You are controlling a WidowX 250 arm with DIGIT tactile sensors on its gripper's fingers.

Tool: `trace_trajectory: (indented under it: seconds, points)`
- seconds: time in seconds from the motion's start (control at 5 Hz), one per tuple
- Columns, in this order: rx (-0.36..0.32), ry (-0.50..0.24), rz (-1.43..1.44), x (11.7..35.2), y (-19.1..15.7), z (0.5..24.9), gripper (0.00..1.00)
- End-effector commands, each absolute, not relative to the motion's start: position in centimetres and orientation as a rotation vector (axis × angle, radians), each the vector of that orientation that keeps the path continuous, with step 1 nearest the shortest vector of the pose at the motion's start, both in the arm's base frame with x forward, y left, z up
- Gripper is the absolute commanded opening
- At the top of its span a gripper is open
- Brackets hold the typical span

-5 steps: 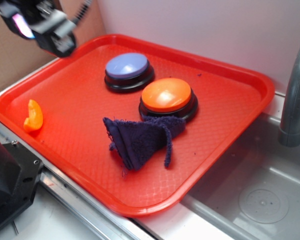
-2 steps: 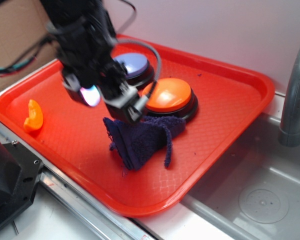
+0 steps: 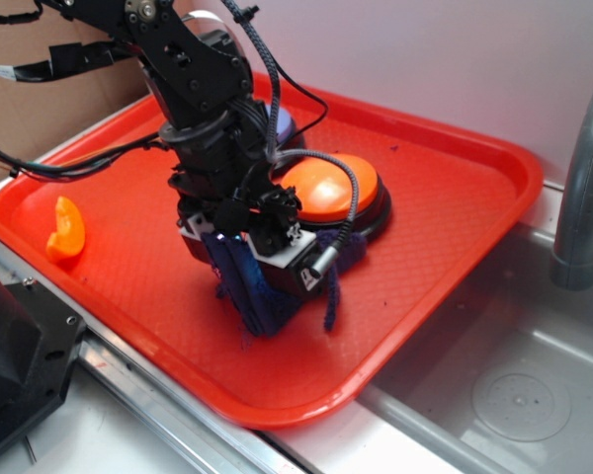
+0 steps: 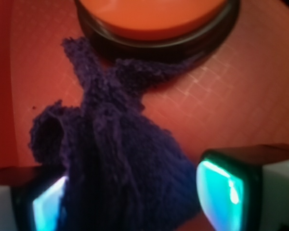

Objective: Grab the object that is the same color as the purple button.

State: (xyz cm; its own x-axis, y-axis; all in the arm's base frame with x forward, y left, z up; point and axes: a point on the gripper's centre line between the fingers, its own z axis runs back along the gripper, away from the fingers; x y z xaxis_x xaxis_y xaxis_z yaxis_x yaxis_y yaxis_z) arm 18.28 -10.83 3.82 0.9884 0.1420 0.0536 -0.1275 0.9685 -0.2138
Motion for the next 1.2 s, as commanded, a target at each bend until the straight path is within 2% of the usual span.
trace_trajectory:
  seconds: [0.0,0.2,0.4,0.6,1.0]
  points:
    - [-0.215,-0.080,0.099,19.2,-12.4,3.8,0.02]
    - [-0.206,-0.102,0.060,19.2,-12.2,4.5,0.00]
    - [-0.147,-0.106,0.027,19.5,-11.2,6.6,0.00]
    - [-0.122,-0.115,-0.012,19.4,-8.7,9.0,0.00]
    - [0.018,-0.093,0.021,17.6,-2.0,14.6,0.00]
